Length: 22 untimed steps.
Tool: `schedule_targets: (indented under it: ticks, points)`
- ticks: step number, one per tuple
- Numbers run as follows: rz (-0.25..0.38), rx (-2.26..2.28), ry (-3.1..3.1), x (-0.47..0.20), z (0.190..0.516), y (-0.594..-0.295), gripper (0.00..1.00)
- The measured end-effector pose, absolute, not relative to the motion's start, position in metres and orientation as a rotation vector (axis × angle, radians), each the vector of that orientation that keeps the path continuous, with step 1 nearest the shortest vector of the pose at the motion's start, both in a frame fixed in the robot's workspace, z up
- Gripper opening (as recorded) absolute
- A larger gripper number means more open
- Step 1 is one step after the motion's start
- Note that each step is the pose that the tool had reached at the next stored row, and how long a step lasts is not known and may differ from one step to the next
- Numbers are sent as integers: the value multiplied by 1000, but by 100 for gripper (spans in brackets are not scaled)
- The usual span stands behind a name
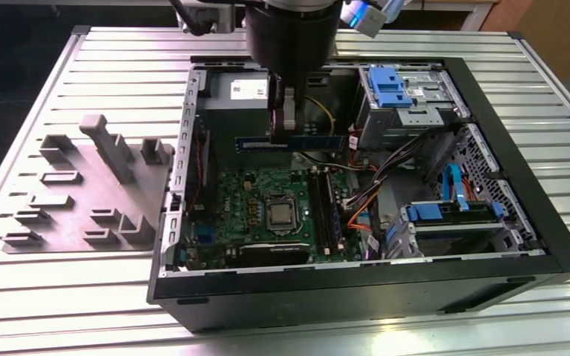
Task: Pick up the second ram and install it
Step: 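Pick up the second ram and move it above second insertion slot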
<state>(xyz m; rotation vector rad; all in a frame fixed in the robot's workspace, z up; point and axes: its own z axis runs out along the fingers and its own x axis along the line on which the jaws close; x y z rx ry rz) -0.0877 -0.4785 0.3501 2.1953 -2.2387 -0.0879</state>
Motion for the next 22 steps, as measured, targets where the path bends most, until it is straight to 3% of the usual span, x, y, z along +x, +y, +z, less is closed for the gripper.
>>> schedule_targets:
  ticks: [22]
  points:
    - [-88,2195,-2239,-88,315,-481,11]
